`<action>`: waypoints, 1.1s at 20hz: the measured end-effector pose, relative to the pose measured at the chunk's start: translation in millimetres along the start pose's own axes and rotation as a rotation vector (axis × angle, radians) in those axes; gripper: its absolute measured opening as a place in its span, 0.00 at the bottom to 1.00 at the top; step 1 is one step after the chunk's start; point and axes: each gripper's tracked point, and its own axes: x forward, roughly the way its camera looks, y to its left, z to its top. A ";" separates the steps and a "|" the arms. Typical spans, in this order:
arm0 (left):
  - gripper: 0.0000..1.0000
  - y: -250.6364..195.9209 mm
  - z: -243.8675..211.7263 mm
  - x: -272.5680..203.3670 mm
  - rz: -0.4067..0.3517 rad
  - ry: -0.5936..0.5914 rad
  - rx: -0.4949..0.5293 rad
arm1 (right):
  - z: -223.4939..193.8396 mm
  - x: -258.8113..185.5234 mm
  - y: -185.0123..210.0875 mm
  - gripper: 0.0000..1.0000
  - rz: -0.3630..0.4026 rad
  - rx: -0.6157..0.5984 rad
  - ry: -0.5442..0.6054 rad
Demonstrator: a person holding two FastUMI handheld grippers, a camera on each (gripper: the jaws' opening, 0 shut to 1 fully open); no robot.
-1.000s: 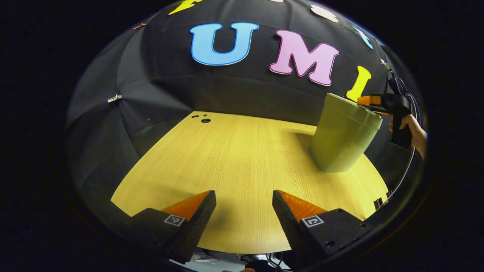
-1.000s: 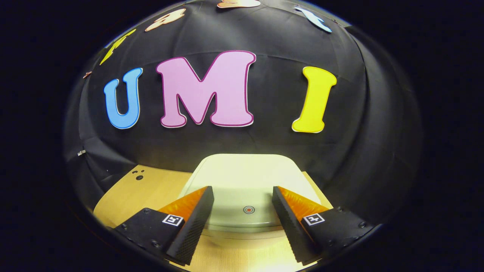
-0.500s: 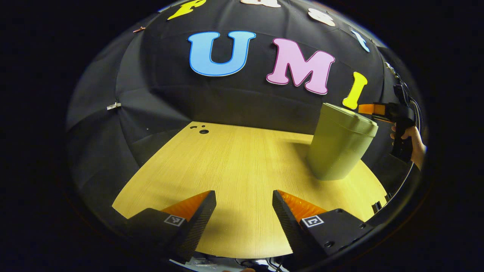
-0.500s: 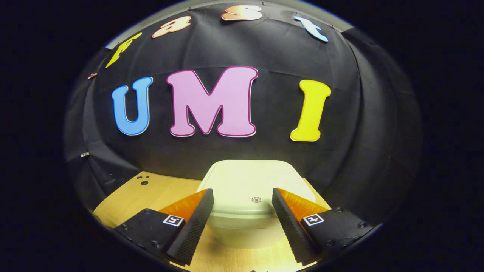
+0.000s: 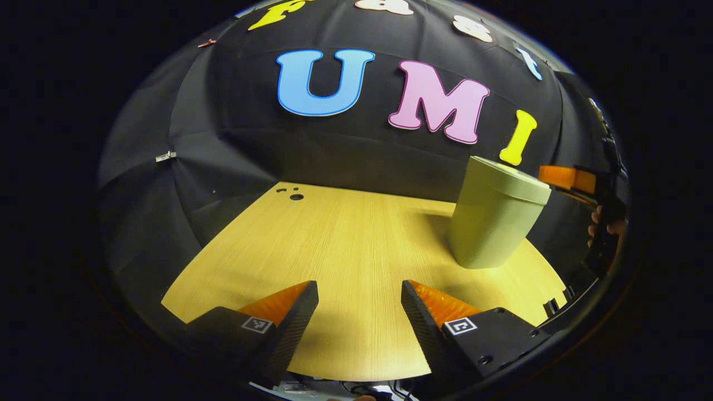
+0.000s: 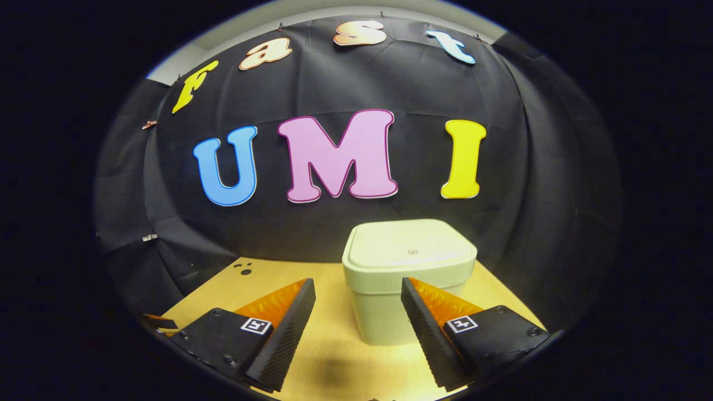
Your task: Press the lid of the desktop garbage bin to open it, pick up the crumpled paper on the desktop and throw it into the bin, then pick up the pop can on the desktop and drop it into the bin, and finally close the garbage bin lid.
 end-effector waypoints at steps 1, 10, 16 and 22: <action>0.96 0.0 6.3 -3.1 0.007 -0.016 0.003 | -10.3 -4.8 2.1 0.98 -0.005 0.002 0.019; 0.96 -8.6 17.1 -23.5 0.021 -0.072 -0.040 | -101.6 -39.1 60.2 0.99 0.102 0.004 0.256; 0.96 -4.2 16.6 -25.3 0.022 -0.073 -0.007 | -114.3 -39.2 70.4 0.99 0.129 -0.002 0.296; 0.96 -0.4 10.8 -23.8 0.035 -0.052 0.001 | -124.6 -37.7 75.0 0.99 0.143 -0.024 0.338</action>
